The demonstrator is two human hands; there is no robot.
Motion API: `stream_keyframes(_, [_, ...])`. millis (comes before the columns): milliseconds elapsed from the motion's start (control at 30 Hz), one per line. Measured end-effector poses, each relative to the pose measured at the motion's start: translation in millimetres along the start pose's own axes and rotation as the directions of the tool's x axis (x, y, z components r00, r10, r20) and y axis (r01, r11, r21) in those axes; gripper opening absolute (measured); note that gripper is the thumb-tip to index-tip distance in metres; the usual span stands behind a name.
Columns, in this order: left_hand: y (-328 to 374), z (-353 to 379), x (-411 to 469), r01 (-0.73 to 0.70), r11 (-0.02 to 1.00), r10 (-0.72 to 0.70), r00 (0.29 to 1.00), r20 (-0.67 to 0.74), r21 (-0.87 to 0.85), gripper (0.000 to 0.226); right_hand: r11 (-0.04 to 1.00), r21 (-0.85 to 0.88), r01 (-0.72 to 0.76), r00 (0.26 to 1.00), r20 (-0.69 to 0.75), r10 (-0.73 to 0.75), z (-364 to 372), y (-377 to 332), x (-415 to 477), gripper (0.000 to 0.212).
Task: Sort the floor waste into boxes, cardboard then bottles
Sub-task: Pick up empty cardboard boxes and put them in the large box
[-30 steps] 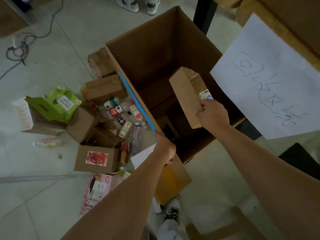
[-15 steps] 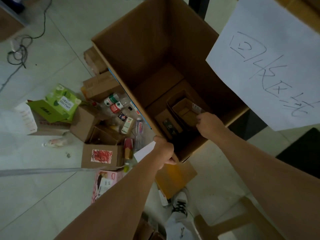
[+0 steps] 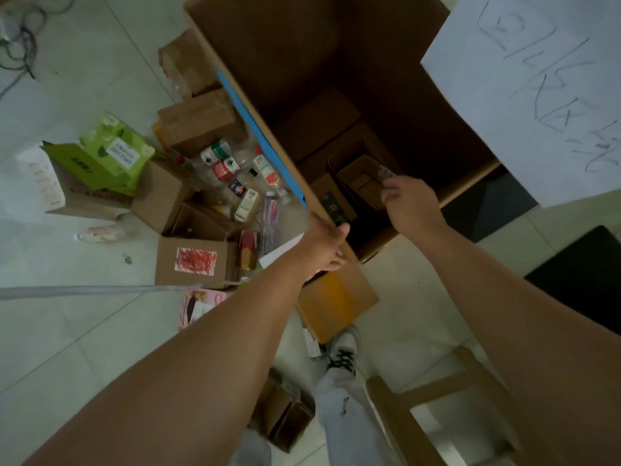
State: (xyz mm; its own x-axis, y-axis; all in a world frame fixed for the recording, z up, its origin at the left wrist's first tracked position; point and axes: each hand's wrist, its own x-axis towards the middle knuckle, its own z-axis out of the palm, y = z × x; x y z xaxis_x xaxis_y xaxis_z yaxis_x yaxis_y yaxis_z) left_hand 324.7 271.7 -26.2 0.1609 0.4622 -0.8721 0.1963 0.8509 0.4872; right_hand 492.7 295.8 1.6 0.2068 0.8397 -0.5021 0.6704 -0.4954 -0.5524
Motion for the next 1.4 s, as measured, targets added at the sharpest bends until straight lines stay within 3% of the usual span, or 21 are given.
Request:
stream_keyframes(100, [-46.7, -20.1, -5.3, -0.123, 0.984, 0.130, 0.990, -0.048, 0.127, 0.075, 0.981, 0.195, 0.006, 0.959, -0.280, 0.050, 12.9, -8.3, -48.8, 0.027])
stream_keyframes(200, [-120.2, -31.4, -14.9, -0.110, 0.978, 0.142, 0.974, -0.179, 0.176, 0.054, 0.942, 0.283, 0.181, 0.877, -0.479, -0.025, 41.5, -4.0, -109.3, 0.017])
stream_keyframes(267, [-163.2, -32.5, -31.9, -0.076, 0.966, 0.133, 0.966, -0.222, 0.247, 0.045, 0.934, 0.222, 0.281, 0.907, -0.380, -0.182, 66.5, 12.8, -144.6, 0.016])
stream_keyframes(333, [-209.1, -39.2, -49.5, -0.001, 0.964, 0.068, 0.966, -0.248, 0.264, 0.041, 0.951, 0.100, 0.294, 0.950, -0.139, -0.279, 100.0, 41.0, -170.0, 0.019])
stream_keyframes(400, [-246.2, -46.4, -61.3, 0.108, 0.977, -0.059, 0.966, -0.251, 0.186, 0.042, 0.974, 0.003, 0.227, 0.973, 0.039, -0.227, 127.9, 73.6, -176.6, 0.025])
stream_keyframes(467, [-268.6, -56.2, -64.7, 0.194, 0.978, -0.167, 0.946, -0.277, 0.074, 0.044, 1.000, -0.009, 0.028, 0.995, 0.100, -0.026, 149.0, 100.6, -165.4, 0.025])
stream_keyframes(567, [-273.4, -68.7, -50.1, 0.250, 0.959, -0.280, 0.901, -0.332, -0.131, 0.042, 0.962, -0.072, -0.265, 0.958, 0.098, 0.271, 171.9, 136.1, -116.3, 0.032])
stream_keyframes(633, [-276.9, -75.6, -23.8, 0.247, 0.954, -0.291, 0.898, -0.329, -0.169, 0.046, 0.925, -0.154, -0.347, 0.928, 0.087, 0.362, 188.9, 153.8, -77.8, 0.041])
stream_keyframes(833, [-290.6, -73.8, 87.2, 0.286, 0.932, -0.335, 0.913, -0.232, -0.222, 0.056, 0.905, -0.289, -0.311, 0.922, 0.141, 0.362, 243.6, 197.6, 14.2, 0.060])
stream_keyframes(1033, [-305.5, -70.2, 147.6, 0.279, 0.871, -0.341, 0.936, -0.088, -0.403, 0.062, 0.910, -0.058, -0.411, 0.869, 0.276, 0.410, 286.8, 232.3, 40.3, 0.086])
stream_keyframes(1133, [-299.8, -70.8, 143.3, 0.261, 0.880, -0.291, 0.956, -0.018, -0.397, 0.055, 0.890, -0.051, -0.454, 0.847, 0.286, 0.449, 289.2, 236.0, 29.1, 0.117])
stream_keyframes(1200, [-296.7, -70.4, 124.7, 0.281, 0.877, -0.304, 0.953, 0.002, -0.389, 0.062, 0.883, -0.085, -0.461, 0.847, 0.252, 0.467, 283.8, 227.8, 10.5, 0.124])
stream_keyframes(1333, [-293.2, -74.9, 57.4, 0.242, 0.854, -0.279, 0.960, -0.013, -0.461, 0.055, 0.862, -0.060, -0.504, 0.845, 0.169, 0.506, 258.2, 189.5, -52.4, 0.128])
stream_keyframes(1400, [-289.0, -83.3, 18.0, 0.211, 0.853, -0.278, 0.958, -0.075, -0.478, 0.050, 0.860, 0.054, -0.507, 0.860, 0.090, 0.502, 241.4, 164.5, -89.8, 0.113])
